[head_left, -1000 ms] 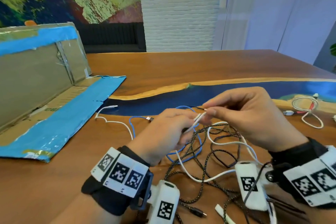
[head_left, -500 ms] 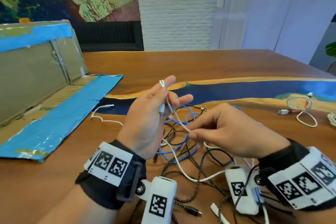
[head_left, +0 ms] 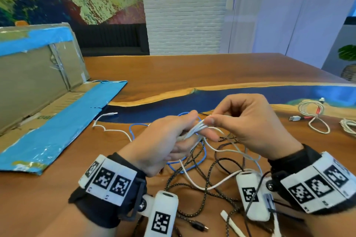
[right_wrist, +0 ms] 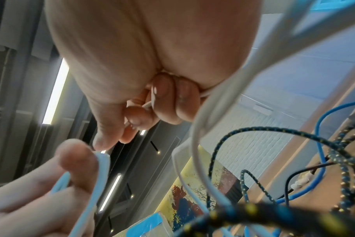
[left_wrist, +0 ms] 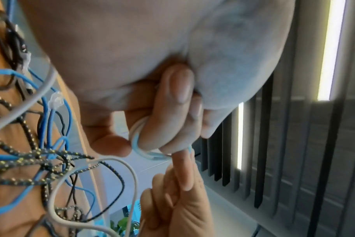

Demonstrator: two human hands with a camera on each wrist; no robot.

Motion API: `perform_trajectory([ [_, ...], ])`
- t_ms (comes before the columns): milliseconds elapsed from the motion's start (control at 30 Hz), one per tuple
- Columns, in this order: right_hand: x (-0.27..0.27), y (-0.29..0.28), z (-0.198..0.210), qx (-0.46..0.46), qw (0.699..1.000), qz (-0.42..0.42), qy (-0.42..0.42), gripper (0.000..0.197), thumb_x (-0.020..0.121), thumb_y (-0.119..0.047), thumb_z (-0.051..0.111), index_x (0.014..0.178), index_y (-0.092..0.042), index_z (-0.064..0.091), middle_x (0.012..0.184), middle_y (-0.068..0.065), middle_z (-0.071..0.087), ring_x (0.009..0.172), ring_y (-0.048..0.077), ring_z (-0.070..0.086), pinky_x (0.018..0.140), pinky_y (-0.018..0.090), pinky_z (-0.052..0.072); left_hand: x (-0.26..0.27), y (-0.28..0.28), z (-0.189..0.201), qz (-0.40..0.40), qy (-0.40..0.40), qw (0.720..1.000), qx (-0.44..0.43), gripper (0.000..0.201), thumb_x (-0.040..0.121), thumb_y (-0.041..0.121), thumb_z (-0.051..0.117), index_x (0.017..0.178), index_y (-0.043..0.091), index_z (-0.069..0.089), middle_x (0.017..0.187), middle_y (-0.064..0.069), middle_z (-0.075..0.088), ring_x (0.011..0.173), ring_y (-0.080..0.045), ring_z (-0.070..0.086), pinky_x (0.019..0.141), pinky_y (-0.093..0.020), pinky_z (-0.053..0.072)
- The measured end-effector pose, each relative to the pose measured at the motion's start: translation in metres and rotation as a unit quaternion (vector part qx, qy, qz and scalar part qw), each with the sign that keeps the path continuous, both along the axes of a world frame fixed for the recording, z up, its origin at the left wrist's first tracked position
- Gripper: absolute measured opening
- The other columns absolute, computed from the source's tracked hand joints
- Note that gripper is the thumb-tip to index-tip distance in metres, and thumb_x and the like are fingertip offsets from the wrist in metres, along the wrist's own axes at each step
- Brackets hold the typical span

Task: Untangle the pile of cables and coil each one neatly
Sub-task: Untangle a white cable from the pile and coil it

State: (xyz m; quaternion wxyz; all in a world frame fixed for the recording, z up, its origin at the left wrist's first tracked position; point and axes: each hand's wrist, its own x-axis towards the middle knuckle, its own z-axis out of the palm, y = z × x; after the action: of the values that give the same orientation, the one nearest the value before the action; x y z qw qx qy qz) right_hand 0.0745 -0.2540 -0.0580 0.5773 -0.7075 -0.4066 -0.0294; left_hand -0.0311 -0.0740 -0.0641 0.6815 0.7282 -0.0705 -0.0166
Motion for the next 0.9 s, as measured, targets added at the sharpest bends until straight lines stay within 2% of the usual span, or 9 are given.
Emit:
perform_trajectory([
  [67,0.004,-0.001,0.0,0.01,1.0,-0.006,0.001,0.009,0.08,-0.021,0.082,0.078,-0.013,0.079,0.066,0.011,0.071,0.06,0.034,0.057,0.056,0.044,0.047,0.0,0.003,0.002,0.001,-0.018,0.999,-0.038,0.048,0.104,0.038,0.041,0.107,0.003,0.075,0.053,-0.001,0.021,0.044,-0.017,0.012,0.062,-0.044,0.016],
  [167,0.009,-0.002,-0.002,0.002,1.0,-0.003,0.031,0.013,0.093,-0.008,0.07,0.096,-0.015,0.08,0.063,0.003,0.067,0.046,0.007,0.049,0.046,0.019,0.039,0.0,0.001,0.005,0.042,-0.068,0.989,-0.124,0.044,0.104,0.028,0.038,0.124,0.005,0.069,0.057,0.001,0.031,0.044,-0.014,0.02,0.083,-0.034,0.045],
  [267,0.008,0.002,-0.008,-0.033,0.991,0.042,0.122,0.02,0.097,-0.005,0.063,0.106,-0.014,0.079,0.066,0.008,0.063,0.04,0.01,0.042,0.038,0.02,0.034,0.001,0.0,0.009,0.097,-0.105,0.968,-0.205,0.042,0.106,0.024,0.036,0.133,0.006,0.062,0.059,0.002,0.039,0.046,-0.014,0.043,0.111,-0.046,0.04],
  [333,0.006,0.006,-0.012,-0.054,0.986,0.058,0.144,0.021,0.097,-0.004,0.063,0.108,-0.014,0.079,0.066,0.008,0.064,0.041,0.015,0.044,0.039,0.025,0.04,0.002,0.001,0.012,0.13,-0.116,0.954,-0.242,0.041,0.107,0.022,0.033,0.135,0.006,0.059,0.057,0.001,0.041,0.066,-0.021,0.068,0.112,-0.051,0.041],
  [467,0.003,0.012,-0.015,-0.016,0.978,0.094,0.187,0.022,0.095,-0.005,0.065,0.108,-0.014,0.079,0.07,0.01,0.066,0.061,0.016,0.057,0.058,0.024,0.05,0.005,0.007,0.013,0.182,-0.136,0.925,-0.303,0.04,0.11,0.022,0.03,0.136,0.005,0.055,0.059,0.0,0.037,0.112,-0.03,0.071,0.104,-0.043,0.041],
  [567,0.003,0.015,-0.013,0.091,0.961,0.121,0.233,0.026,0.084,-0.008,0.067,0.105,-0.014,0.08,0.08,0.014,0.071,0.079,0.026,0.066,0.082,0.041,0.058,0.006,0.014,0.014,0.211,-0.145,0.91,-0.326,0.042,0.112,0.024,0.028,0.143,0.005,0.048,0.058,0.003,0.038,0.117,-0.028,0.068,0.111,-0.044,0.035],
  [667,0.002,0.015,-0.009,0.192,0.931,0.128,0.282,0.027,0.076,-0.002,0.065,0.094,-0.014,0.082,0.083,0.013,0.074,0.094,0.031,0.075,0.092,0.04,0.058,0.005,0.015,0.014,0.217,-0.139,0.906,-0.336,0.042,0.111,0.026,0.03,0.144,0.006,0.048,0.057,0.004,0.038,0.116,-0.027,0.069,0.117,-0.046,0.03],
  [800,-0.002,0.012,-0.004,0.192,0.919,0.16,0.306,0.034,0.09,0.01,0.05,0.095,-0.008,0.079,0.08,0.012,0.062,0.054,0.023,0.067,0.068,0.041,0.064,0.006,0.012,0.012,0.214,-0.132,0.896,-0.365,0.042,0.111,0.027,0.031,0.144,0.007,0.049,0.059,0.004,0.038,0.113,-0.024,0.071,0.116,-0.045,0.031],
  [900,-0.004,0.01,-0.008,0.09,0.958,0.136,0.237,0.038,0.098,0.01,0.045,0.106,-0.008,0.078,0.087,0.015,0.064,0.035,0.015,0.038,0.039,0.027,0.041,0.006,0.015,0.013,0.217,-0.139,0.88,-0.399,0.043,0.111,0.027,0.029,0.142,0.005,0.05,0.057,0.005,0.04,0.111,-0.022,0.072,0.112,-0.043,0.036],
])
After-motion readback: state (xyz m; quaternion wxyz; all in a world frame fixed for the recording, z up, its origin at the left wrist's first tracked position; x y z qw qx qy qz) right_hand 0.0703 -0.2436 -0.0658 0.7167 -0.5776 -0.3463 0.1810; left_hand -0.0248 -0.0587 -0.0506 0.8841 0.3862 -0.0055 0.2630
